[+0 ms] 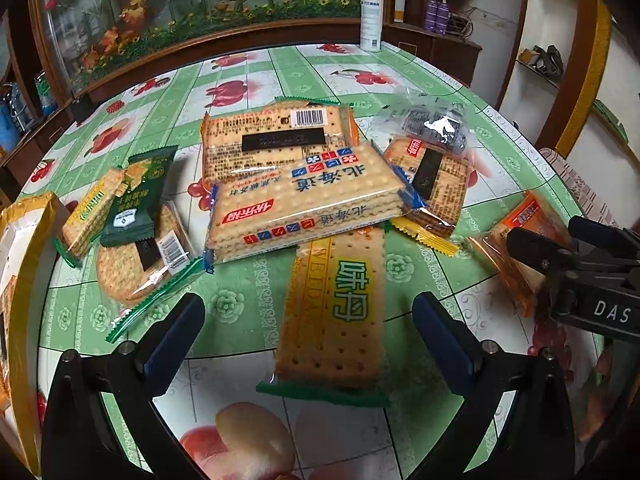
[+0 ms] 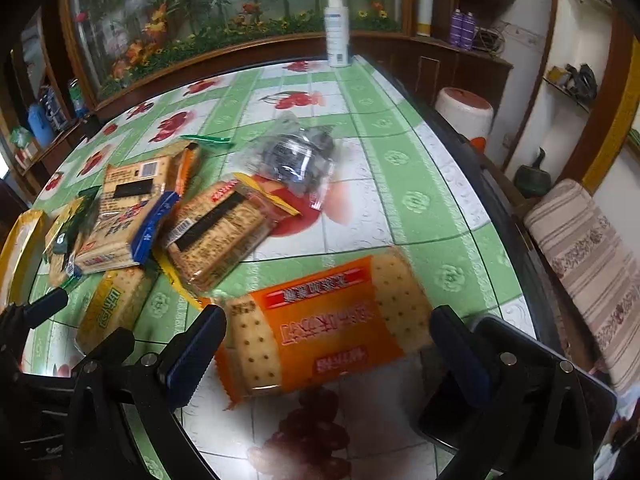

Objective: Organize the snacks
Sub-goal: 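Move both grippers back over the remaining cracker packs, then grasp the yellow WEIDAN pack with the left gripper while the right grasps the orange pack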

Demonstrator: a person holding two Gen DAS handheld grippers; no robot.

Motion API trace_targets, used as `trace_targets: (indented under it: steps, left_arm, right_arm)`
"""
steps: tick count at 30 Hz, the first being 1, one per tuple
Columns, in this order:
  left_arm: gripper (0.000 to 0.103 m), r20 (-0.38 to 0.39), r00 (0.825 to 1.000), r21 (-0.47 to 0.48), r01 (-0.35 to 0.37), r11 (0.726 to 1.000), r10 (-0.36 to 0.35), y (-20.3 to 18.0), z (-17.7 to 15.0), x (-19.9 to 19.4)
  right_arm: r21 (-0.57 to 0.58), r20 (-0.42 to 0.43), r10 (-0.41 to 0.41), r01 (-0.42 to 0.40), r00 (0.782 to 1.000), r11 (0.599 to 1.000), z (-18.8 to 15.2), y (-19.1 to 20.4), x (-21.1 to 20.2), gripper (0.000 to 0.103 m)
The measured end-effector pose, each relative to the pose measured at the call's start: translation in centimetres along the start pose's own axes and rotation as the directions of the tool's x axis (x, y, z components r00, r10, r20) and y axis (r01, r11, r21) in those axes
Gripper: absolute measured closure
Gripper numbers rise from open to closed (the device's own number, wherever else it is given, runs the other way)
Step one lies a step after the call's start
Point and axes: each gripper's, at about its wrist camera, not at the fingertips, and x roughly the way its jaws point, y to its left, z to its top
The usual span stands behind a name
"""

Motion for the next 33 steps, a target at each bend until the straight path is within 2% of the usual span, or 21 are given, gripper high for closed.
trace_targets:
  steps: [5, 7, 9, 10, 12, 16, 19, 23, 24, 27, 30, 32, 33]
  left_arm:
    - [0.000, -0.005, 1.000, 0.003, 0.006, 1.000, -0.006, -0.2, -0.2, 0.0]
    - [0.000, -0.001, 1.000, 0.002, 0.009, 1.000, -0.009, -0.2, -0.1, -0.1]
    - [0.000, 0.002, 1.000, 0.003, 0.008, 1.000, -0.009, -0.1, -0.1, -0.3]
    - [0.000, 0.004, 1.000, 0.000, 0.009, 1.000, -0.009, 0.1, -0.1, -0.4]
    - [0.000, 0.008, 1.000, -0.011, 0.012, 1.000, -0.012, 0.4, 0.0, -0.5]
    - [0.000, 0.014, 1.000, -0.037, 0.016, 0.999, -0.015, 1.0, 0.3, -0.3]
    - [0.000, 0.008, 1.000, -0.039, 0.013, 0.999, -0.013, 1.0, 0.3, 0.0]
    - [0.000, -0.006, 1.000, -0.029, 0.021, 0.999, -0.021, 0.7, 0.4, 0.4]
    - [0.000, -0.007, 1.000, -0.023, 0.009, 1.000, -0.010, 0.6, 0.4, 0.5]
    - [0.000, -0.013, 1.000, -0.015, 0.002, 1.000, -0.002, 0.2, 0.5, 0.9]
    - [0.000, -0.024, 0.999, 0.015, -0.025, 1.000, 0.025, -0.4, 0.5, 1.6]
    - [0.000, -0.012, 1.000, 0.023, -0.023, 0.999, 0.023, -0.6, 0.5, 1.6]
    - [0.000, -0.010, 1.000, 0.022, -0.027, 0.999, 0.027, -0.6, 0.6, 1.7]
  right_arm:
    - [-0.031, -0.018, -0.011, 0.010, 1.000, 0.999, 0.7, 0.5, 0.6, 0.000]
    - [-0.041, -0.022, 0.031, -0.031, 0.999, 0.999, 1.4, 0.9, 1.0, 0.000]
    - [-0.044, 0.005, 0.170, -0.170, 0.985, 0.984, 2.3, 1.1, 0.9, 0.000]
    - [-0.029, 0.011, 0.166, -0.166, 0.986, 0.986, 2.5, 0.9, 0.8, 0.000]
    - [0.034, 0.019, 0.096, -0.096, 0.995, 0.995, 2.5, 0.1, -0.1, 0.000]
    - [0.104, -0.024, 0.063, -0.060, 0.998, 0.993, 0.9, -0.4, -0.6, 0.000]
    - [0.079, -0.044, 0.019, -0.016, 0.999, 0.997, 0.1, 0.6, 0.2, 0.000]
    - [0.071, -0.059, 0.020, -0.016, 0.998, 0.997, 0.3, 1.9, 1.3, 0.000]
    - [0.040, -0.072, -0.005, 0.008, 0.997, 0.999, 0.3, 2.4, 1.6, 0.000]
    - [0.043, -0.095, 0.008, -0.004, 0.995, 0.999, 0.5, 2.3, 2.2, 0.000]
    - [0.005, -0.097, -0.021, 0.022, 0.995, 1.000, 0.9, 2.6, 2.8, 0.000]
    - [-0.025, -0.097, -0.026, 0.024, 0.995, 0.999, 0.8, 2.8, 2.9, 0.003]
    - [-0.031, -0.090, -0.019, 0.016, 0.996, 0.999, 0.7, 2.7, 2.6, 0.009]
